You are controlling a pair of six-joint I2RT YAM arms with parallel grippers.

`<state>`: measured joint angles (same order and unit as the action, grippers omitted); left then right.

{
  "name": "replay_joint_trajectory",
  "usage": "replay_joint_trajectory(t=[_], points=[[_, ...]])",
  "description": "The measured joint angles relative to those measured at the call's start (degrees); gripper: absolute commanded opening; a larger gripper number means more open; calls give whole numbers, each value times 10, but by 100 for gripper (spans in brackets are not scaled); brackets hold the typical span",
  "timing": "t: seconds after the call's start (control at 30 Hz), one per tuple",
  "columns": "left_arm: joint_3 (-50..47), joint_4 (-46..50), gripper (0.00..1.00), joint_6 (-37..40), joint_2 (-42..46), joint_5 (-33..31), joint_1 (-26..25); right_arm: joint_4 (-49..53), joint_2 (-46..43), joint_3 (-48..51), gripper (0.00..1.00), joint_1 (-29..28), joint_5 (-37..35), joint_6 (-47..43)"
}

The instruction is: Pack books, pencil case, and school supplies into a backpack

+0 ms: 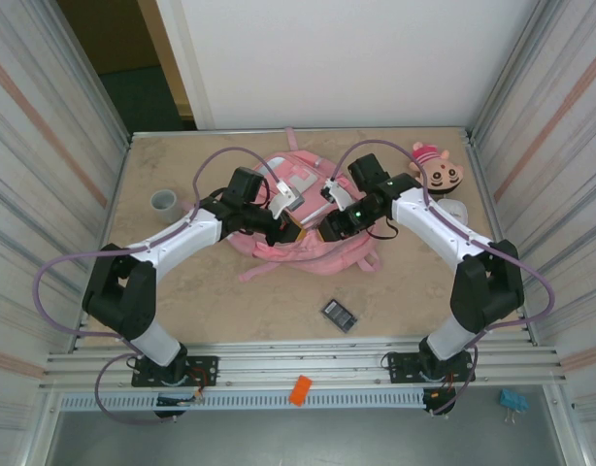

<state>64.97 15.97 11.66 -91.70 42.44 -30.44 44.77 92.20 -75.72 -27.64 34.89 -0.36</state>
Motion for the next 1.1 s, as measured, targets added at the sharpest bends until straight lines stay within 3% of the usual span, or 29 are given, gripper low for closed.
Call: replay_joint_trajectory(t=[0.17,0.27,0.4,0.47,0.53,0.63,0.93,1.1], points=[[0,0,0,-1,0,0,0,-10,2,0,32,-7,-6,3],[0,0,3,-2,0,0,0,-21,2,0,21,-9,-6,12],[0,0,35,-8,2,-12,0,-33,1,0,5,-9,-4,26],[-2,4,51,-19,10,-27,0,-27,-1,0,1,-9,-6,31],[-4,5,59,-38,23,-55,0,-20,-1,0,0,-8,-11,31],[-6,12,67,-98,43,-113,1,-12,-1,0,0,-8,-21,32],[-35,97,72,-378,108,-281,28,-7,-1,0,0,-15,-21,74],[-72,117,71,-502,127,-322,64,-6,-1,0,0,-26,-22,101]])
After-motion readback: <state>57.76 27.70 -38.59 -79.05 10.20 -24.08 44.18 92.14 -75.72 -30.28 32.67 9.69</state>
